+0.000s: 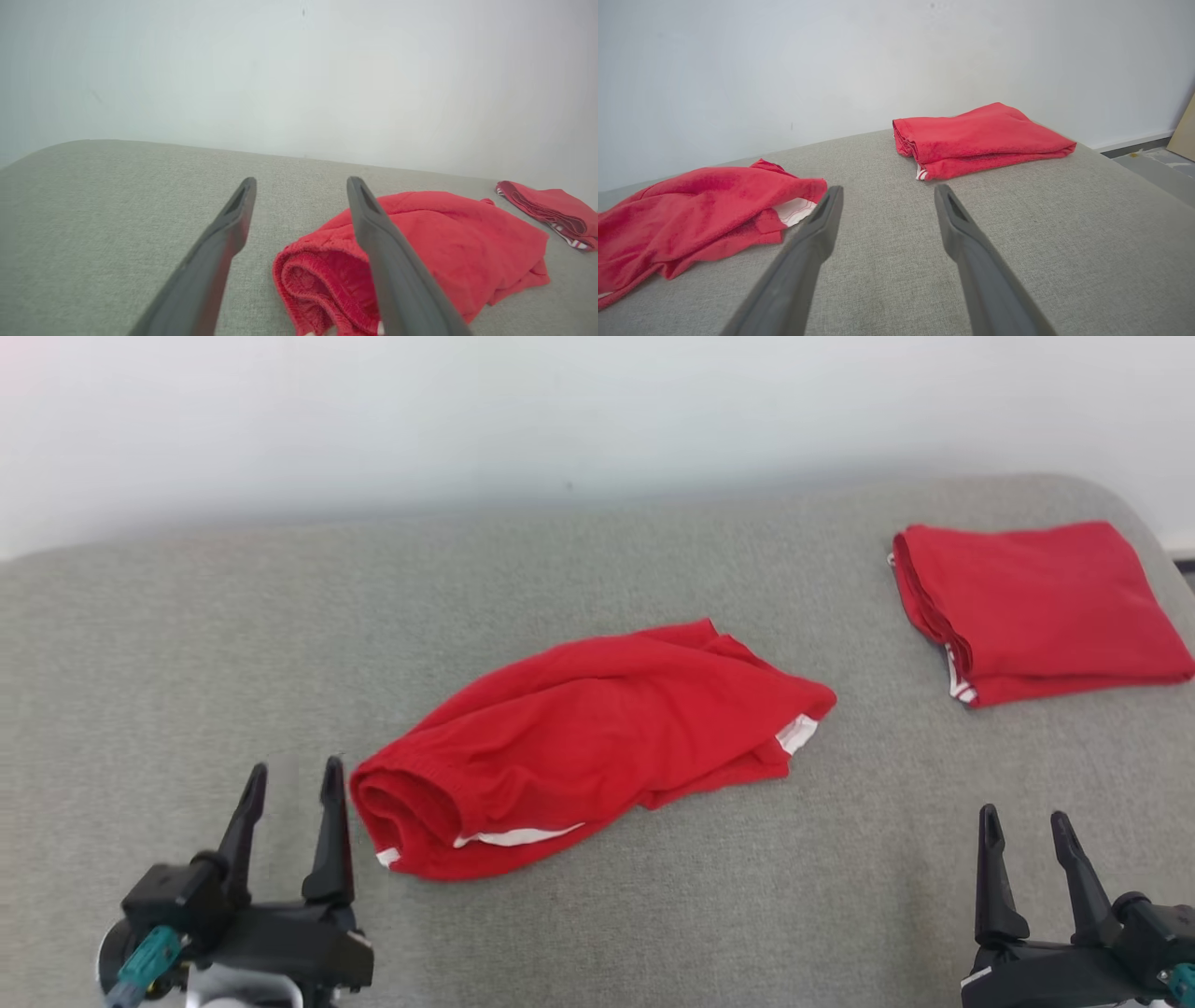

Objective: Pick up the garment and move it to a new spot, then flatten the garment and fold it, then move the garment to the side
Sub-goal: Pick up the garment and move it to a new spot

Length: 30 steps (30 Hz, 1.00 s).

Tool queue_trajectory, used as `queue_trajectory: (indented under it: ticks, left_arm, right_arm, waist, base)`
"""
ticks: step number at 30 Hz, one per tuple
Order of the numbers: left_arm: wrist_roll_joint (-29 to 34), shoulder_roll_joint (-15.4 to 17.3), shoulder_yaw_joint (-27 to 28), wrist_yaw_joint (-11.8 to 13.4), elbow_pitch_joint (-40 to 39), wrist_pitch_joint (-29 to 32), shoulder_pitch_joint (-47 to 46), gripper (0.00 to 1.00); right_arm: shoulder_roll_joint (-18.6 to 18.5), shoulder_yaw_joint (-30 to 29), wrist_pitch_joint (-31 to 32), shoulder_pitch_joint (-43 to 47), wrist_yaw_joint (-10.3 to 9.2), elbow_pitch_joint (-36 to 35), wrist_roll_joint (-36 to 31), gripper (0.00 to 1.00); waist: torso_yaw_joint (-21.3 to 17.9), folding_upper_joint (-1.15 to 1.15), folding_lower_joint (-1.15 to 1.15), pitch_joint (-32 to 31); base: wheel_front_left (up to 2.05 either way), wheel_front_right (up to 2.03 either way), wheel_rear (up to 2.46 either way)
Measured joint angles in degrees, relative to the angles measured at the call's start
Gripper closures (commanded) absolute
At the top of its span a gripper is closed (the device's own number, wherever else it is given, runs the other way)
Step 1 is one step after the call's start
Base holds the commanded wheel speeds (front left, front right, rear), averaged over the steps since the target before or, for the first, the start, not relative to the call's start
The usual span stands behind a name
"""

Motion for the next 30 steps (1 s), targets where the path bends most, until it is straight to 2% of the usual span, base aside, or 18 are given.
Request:
queue_trajectory:
  ticks: [9, 20, 30]
  left_arm:
    - [2.92, 1.18, 3.8, 1.4, -4.76, -0.23, 7.56, 0.0]
    - [8.57, 0.3, 10.55, 2.34, -12.89, -0.24, 15.55, 0.0]
    - [10.93, -2.49, 13.66, -0.73, -11.66, -0.24, 17.62, 0.0]
  right_arm:
    - [-0.19, 1.0, -0.01, 1.63, 0.0, -0.09, 0.32, 0.0]
    - [-0.41, 1.03, -0.01, 4.28, 0.0, -1.38, 1.19, 0.0]
    - [0.43, 4.93, -0.01, 4.46, 0.0, -4.15, 1.87, 0.0]
  waist:
    - [1.81, 0.0, 0.0, -4.72]
    - [3.03, 0.0, 0.0, -6.93]
    - [2.56, 0.0, 0.0, -6.6]
  base:
    - [0.0, 0.0, 0.0]
    - [0.0, 0.0, 0.0]
    - [0.0, 0.0, 0.0]
